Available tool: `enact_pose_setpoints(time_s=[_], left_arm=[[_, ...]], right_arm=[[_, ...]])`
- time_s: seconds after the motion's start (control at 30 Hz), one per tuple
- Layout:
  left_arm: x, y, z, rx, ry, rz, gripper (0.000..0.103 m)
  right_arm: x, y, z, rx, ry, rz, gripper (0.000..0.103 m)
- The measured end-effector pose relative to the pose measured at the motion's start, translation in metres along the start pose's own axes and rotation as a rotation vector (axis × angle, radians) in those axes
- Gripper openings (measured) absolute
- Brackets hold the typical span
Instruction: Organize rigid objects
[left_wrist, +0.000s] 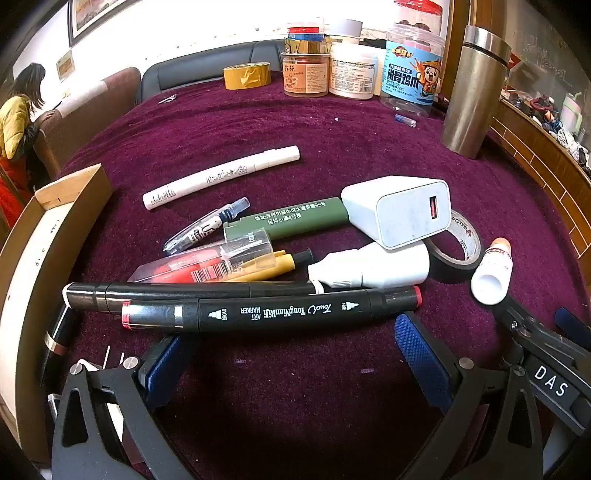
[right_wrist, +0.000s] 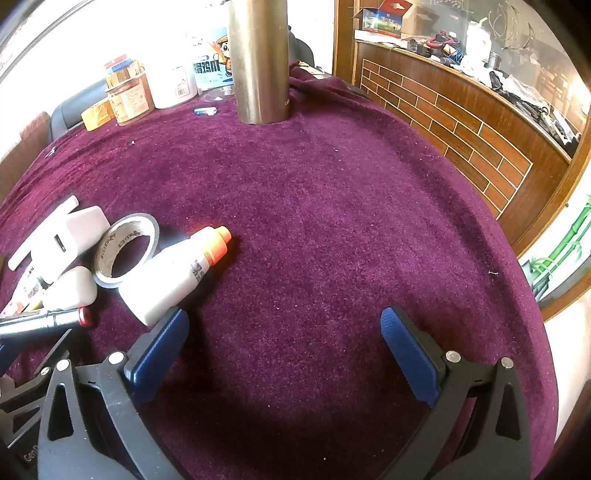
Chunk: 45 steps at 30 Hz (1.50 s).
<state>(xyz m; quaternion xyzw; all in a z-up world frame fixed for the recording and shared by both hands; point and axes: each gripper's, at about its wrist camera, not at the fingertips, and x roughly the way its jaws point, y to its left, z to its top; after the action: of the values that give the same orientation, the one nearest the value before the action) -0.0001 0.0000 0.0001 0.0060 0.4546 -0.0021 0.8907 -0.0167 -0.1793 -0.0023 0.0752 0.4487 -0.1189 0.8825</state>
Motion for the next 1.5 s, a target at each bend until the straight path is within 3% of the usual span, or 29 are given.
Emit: enact_pose_setpoints(time_s=[1.5], left_arm=[[0.001,-0.0021,0.0003,0.019,0.003,-0.013,0.102]], right_arm=[[0.0006,-0.0013,-0.0001,0.008,0.003,-0.004,0.103]])
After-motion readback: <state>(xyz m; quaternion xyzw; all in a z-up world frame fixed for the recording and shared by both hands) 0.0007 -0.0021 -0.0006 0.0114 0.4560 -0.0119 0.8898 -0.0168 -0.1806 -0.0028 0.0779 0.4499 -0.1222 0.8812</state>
